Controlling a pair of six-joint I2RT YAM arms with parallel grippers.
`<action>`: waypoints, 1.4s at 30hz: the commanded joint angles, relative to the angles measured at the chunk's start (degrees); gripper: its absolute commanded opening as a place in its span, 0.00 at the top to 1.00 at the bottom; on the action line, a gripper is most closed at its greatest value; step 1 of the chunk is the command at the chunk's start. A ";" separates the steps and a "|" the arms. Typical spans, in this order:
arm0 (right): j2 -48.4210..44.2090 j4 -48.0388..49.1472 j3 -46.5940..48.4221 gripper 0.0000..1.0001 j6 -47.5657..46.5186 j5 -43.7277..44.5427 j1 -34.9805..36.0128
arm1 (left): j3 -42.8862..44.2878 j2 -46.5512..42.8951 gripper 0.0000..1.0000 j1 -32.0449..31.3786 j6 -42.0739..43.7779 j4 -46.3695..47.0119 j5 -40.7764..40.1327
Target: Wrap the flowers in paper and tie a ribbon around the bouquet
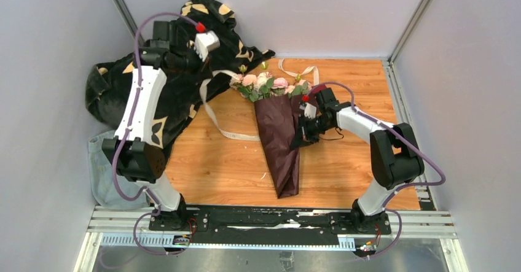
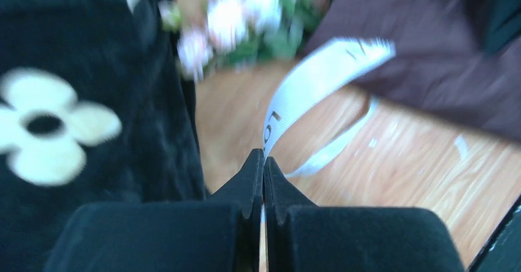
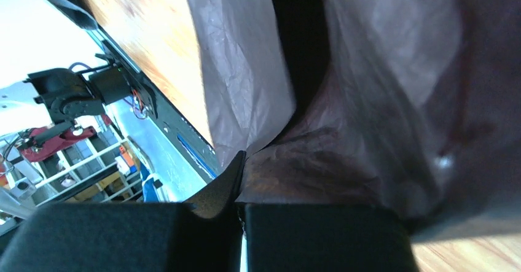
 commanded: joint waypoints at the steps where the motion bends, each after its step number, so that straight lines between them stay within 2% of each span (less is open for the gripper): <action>1: 0.00 6.85 -6.27 1.00 3.73 -0.34 3.58 | 12.09 -4.12 1.00 -0.98 -14.73 -0.79 18.26; 3: 0.33 8.73 -8.52 1.00 4.15 -0.04 5.26 | 15.00 -4.94 1.00 -3.38 -18.04 -0.72 19.84; 6: 0.73 10.79 -10.10 1.00 4.06 0.27 6.82 | 12.01 -7.62 1.00 -10.95 -17.74 -0.66 19.00; 8: 0.88 11.31 -10.29 1.00 3.61 0.98 6.92 | 6.94 -9.26 1.00 -17.08 -17.21 1.10 19.39; 12: 1.54 10.37 -9.17 1.00 1.59 3.07 6.99 | -5.35 -8.75 1.00 -26.62 -21.29 10.96 16.36; 14: 1.81 10.38 -9.08 0.93 1.46 3.59 6.94 | -12.05 -6.34 1.00 -27.53 -27.45 19.46 16.03; 17: 1.26 10.80 -9.95 0.70 2.38 4.30 6.96 | -22.51 -2.55 1.00 -27.48 -36.94 34.70 9.27; 20: -1.63 11.53 -11.27 0.60 4.28 5.73 7.05 | -28.67 3.92 1.00 -27.88 -44.22 46.94 6.41; 23: -6.33 9.16 -10.70 0.55 4.78 7.78 7.05 | -26.84 12.05 1.00 -29.42 -43.08 45.43 3.25; 27: -13.31 -1.40 -6.21 0.54 2.36 14.82 6.89 | -22.61 20.49 1.00 -30.41 -41.42 39.87 0.30; 30: -17.39 -11.32 -0.30 0.53 -0.86 22.29 5.15 | -23.67 22.10 1.00 -30.41 -40.76 39.78 -1.53; 33: -19.54 -13.69 4.99 0.50 -2.10 29.68 -0.27 | -25.05 22.28 1.00 -30.46 -40.51 40.52 -1.30; 35: -17.82 -9.87 7.88 0.50 -2.56 33.44 -4.83 | -25.53 22.58 1.00 -30.38 -41.24 41.14 -0.84; 37: -12.31 -6.37 13.00 0.51 -3.88 37.06 -8.10 | -25.50 23.08 1.00 -30.38 -41.89 41.27 -0.49; 40: -0.54 -4.21 24.75 0.50 -8.21 43.21 -9.84 | -25.76 23.20 1.00 -30.46 -42.23 41.10 -0.18; 42: 8.38 -3.81 32.47 0.47 -12.00 43.32 -10.08 | -26.17 23.12 1.00 -30.46 -42.03 40.86 0.12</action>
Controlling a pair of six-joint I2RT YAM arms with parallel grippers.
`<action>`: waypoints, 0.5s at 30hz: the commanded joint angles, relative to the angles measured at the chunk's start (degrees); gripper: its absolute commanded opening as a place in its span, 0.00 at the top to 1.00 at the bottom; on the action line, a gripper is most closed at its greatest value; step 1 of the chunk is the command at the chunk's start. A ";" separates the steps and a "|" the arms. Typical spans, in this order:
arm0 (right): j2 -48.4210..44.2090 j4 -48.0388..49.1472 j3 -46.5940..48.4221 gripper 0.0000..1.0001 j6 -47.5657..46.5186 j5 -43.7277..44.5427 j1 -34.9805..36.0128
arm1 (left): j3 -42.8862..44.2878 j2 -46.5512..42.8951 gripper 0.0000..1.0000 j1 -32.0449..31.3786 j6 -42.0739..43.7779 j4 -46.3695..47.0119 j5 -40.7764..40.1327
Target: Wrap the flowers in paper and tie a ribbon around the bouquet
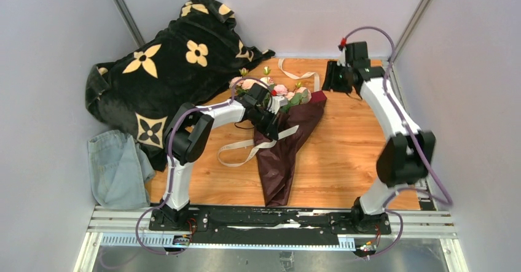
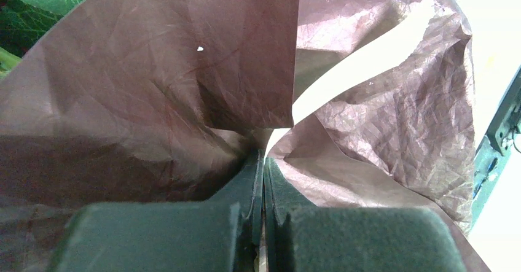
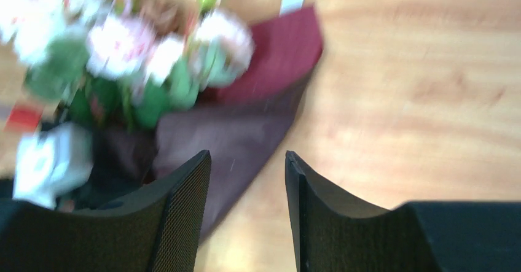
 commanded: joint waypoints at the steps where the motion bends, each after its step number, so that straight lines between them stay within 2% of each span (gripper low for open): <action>1: 18.15 0.95 14.10 0.46 -9.84 7.41 -0.96 | -1.26 1.07 1.00 -0.12 0.08 0.14 -1.15; 5: 34.91 -2.46 31.99 0.43 -13.14 8.81 -1.16 | -0.71 1.57 1.00 -0.10 0.24 -0.61 -0.82; 10: 51.35 -3.25 48.29 0.42 -15.70 9.84 -2.21 | -0.20 2.17 1.00 -0.10 0.74 -1.38 -0.39; 13: 57.69 -2.61 55.53 0.41 -15.13 7.48 -3.01 | -0.25 2.38 1.00 -0.11 0.78 -1.60 0.19; 15: 60.02 -0.85 56.45 0.40 -14.45 3.85 -3.42 | -0.25 2.60 1.00 -0.10 0.68 -1.44 0.45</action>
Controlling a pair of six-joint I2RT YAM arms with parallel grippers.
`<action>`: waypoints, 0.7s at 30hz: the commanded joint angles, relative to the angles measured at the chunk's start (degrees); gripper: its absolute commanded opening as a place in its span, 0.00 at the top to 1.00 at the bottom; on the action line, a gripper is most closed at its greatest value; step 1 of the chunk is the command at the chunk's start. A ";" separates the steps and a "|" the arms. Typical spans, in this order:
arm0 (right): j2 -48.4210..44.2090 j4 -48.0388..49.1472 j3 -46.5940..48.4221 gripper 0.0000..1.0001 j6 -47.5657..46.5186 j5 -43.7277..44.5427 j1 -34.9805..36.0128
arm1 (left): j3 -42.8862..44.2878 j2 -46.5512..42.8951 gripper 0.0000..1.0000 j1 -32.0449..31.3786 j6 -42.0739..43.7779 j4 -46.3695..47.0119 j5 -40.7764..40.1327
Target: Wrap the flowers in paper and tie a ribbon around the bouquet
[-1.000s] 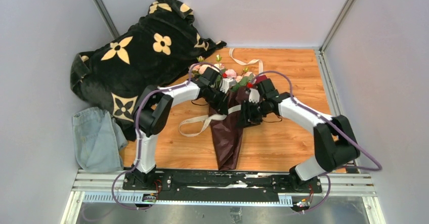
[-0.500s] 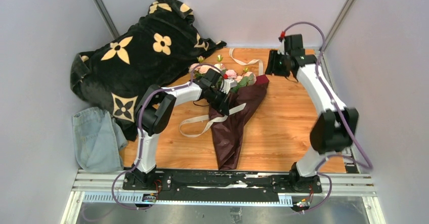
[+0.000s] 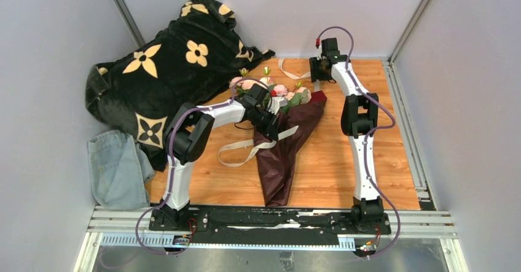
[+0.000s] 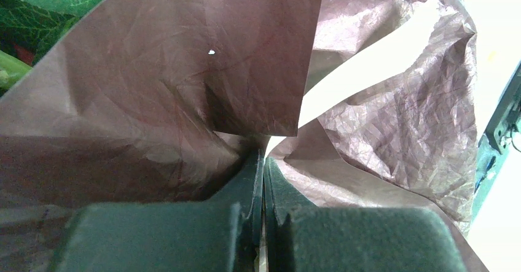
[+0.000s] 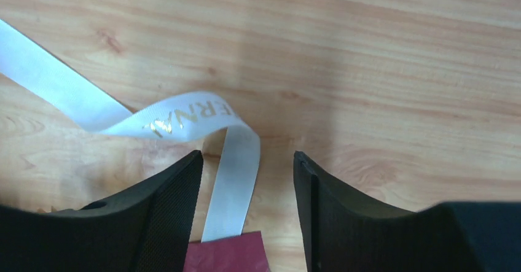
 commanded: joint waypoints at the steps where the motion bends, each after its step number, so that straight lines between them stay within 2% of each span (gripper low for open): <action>1: 3.64 1.02 4.99 0.39 -0.92 -4.20 -1.75 | 0.09 2.36 1.00 -0.11 0.85 -1.69 -0.07; 4: 5.22 4.40 3.89 0.38 2.13 -6.00 -1.75 | 0.59 2.87 1.00 -0.15 0.70 -1.95 0.12; 7: 7.14 5.69 4.41 0.47 3.59 -7.75 -1.75 | 1.16 3.13 1.00 -0.17 0.59 -2.30 0.64; 13: 6.78 8.81 3.24 1.00 7.11 -11.84 -2.85 | 1.38 2.76 1.00 -0.16 0.75 -2.67 0.56; 15: 4.25 10.04 0.00 1.00 10.12 -10.92 -4.83 | 1.37 2.84 1.00 -0.16 0.92 -2.81 0.28; 21: -13.46 15.89 -26.82 1.00 17.21 -6.53 -14.71 | 0.92 2.14 1.00 -0.16 1.05 -2.68 -0.20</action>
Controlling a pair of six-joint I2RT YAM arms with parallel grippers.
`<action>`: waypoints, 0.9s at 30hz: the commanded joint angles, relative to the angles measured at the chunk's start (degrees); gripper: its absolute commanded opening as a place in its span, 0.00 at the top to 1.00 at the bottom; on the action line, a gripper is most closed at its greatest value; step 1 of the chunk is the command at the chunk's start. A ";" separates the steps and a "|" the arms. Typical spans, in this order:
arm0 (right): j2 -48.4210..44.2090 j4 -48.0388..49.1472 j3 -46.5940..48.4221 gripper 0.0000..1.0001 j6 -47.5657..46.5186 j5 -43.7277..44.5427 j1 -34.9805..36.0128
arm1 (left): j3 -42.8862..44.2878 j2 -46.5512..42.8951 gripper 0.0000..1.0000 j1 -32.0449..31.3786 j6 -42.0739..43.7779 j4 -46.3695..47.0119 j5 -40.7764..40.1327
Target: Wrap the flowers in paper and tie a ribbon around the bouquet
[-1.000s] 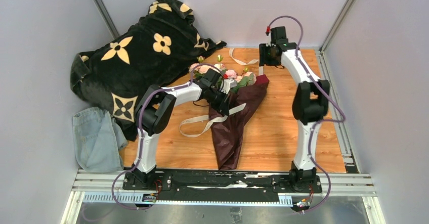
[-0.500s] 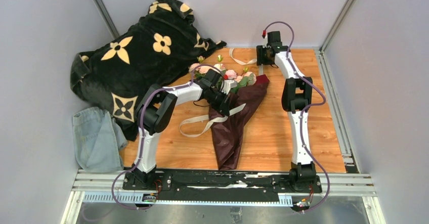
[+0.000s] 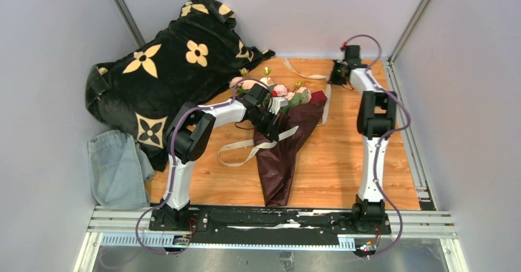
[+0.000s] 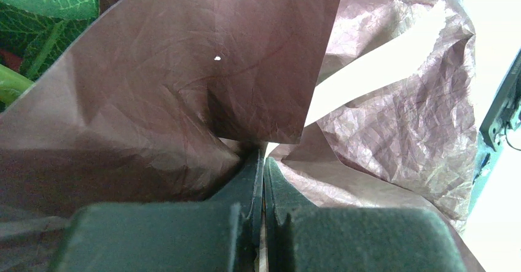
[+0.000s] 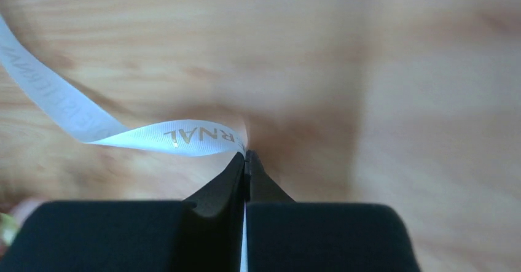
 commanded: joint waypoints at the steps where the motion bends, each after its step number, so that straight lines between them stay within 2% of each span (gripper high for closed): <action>1: -12.51 -0.57 -18.26 1.00 5.75 3.29 -9.89 | 0.04 1.14 1.00 -0.10 0.99 -1.81 -1.45; 5: -27.02 0.00 -39.98 1.00 6.79 3.44 -12.98 | 0.69 0.90 1.00 -0.14 0.81 -1.87 -1.28; 11: -56.98 4.13 -71.75 1.00 9.09 3.32 -11.20 | 0.21 -1.24 1.00 -0.12 1.68 -2.15 -2.22; 13: -65.87 1.64 -75.09 1.00 7.87 5.15 -7.88 | 0.30 -1.52 1.00 -0.15 1.89 -2.10 -2.49; 16: -80.60 -4.50 -76.20 1.00 4.95 9.84 3.51 | 0.66 -1.74 1.00 -0.13 2.03 -2.18 -2.55; 18: -90.74 -4.55 -75.36 1.00 2.23 10.98 13.25 | 1.31 -1.77 1.00 -0.16 2.41 -2.48 -2.67; 20: -96.25 -1.40 -74.68 1.00 1.07 7.61 20.05 | 1.69 -1.75 1.00 -0.16 2.48 -2.40 -2.91; 23: -97.03 6.50 -74.55 1.00 2.19 -0.46 27.56 | 2.39 -1.52 1.00 -0.17 2.57 -2.75 -2.93; 27: -86.48 19.80 -73.29 1.00 2.19 -8.93 38.54 | 2.60 -1.85 1.00 -0.14 2.69 -2.99 -2.58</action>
